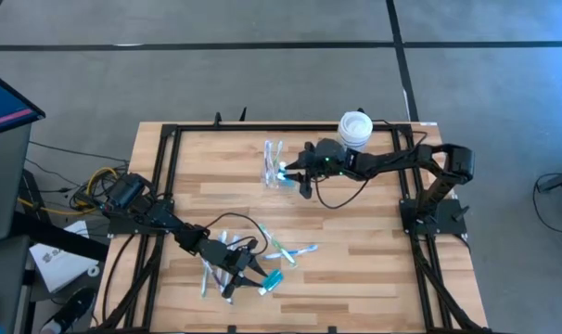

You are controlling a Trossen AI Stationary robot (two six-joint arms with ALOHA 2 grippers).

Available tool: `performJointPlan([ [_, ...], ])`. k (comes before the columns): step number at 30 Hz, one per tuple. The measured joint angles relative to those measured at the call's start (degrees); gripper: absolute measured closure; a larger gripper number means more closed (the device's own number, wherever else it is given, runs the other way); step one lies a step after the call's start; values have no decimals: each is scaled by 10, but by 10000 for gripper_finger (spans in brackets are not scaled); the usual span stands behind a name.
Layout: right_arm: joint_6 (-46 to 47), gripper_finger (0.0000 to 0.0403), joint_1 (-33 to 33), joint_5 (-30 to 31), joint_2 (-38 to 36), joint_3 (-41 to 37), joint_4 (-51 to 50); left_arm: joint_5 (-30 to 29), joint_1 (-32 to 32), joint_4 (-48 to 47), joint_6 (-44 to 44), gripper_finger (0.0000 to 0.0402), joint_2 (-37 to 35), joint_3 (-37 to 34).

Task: Pick & Place toothbrushing station
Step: Put the mouthwash into the transparent organizer

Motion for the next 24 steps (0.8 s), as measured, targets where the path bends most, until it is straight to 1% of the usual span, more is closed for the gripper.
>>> performJointPlan([
  [4, 6, 276, 11, -31, -21, 0, -9, 0, 0, 0, -3, 253, 0, 0],
  [11, 7, 276, 38, -31, -32, 0, -48, 3, -10, -4, -60, 253, 0, 0],
  [13, 7, 276, 46, -30, -32, 0, -56, -4, -17, -4, -73, 253, 0, 0],
  [16, 7, 276, 57, -28, -32, 0, -61, -45, -38, -18, -90, 253, 0, 1],
  [20, 7, 276, 67, 2, -32, 0, -67, -109, -72, -77, -117, 253, 0, 19],
  [24, 7, 276, 67, 7, -32, 0, -67, -155, -92, -153, -157, 253, 0, 46],
])
